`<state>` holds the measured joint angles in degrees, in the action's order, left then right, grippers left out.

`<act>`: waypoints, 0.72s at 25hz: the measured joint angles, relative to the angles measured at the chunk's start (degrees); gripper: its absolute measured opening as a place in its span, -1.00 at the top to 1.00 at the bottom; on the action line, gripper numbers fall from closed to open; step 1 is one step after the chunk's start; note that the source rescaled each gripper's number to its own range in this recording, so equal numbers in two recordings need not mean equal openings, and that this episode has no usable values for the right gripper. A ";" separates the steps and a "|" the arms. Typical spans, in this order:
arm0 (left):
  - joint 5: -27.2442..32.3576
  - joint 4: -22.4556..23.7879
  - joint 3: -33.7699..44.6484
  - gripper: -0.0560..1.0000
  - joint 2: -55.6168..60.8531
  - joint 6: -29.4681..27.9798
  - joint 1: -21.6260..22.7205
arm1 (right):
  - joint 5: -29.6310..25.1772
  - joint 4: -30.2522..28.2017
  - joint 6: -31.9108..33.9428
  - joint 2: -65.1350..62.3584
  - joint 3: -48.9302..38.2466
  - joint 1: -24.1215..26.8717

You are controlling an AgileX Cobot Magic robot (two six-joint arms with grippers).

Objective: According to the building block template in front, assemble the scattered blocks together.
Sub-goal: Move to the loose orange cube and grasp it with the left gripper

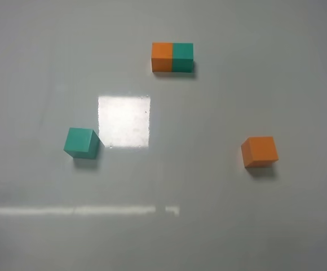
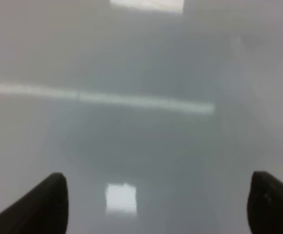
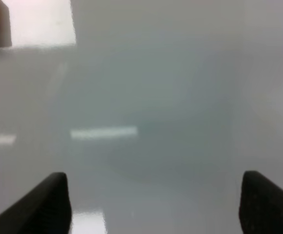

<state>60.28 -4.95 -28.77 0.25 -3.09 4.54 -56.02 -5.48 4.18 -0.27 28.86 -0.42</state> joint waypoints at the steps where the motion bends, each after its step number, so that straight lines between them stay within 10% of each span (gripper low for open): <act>1: 0.00 0.00 0.00 -0.64 0.00 0.00 0.00 | 0.00 0.00 0.00 0.00 0.00 0.00; 18: 0.23 -0.59 -0.12 -0.64 -0.18 2.40 0.00 | 0.00 0.00 0.07 0.00 0.00 0.00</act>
<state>60.51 -5.54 -28.88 0.08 -0.69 4.54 -56.02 -5.48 4.25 -0.27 28.86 -0.42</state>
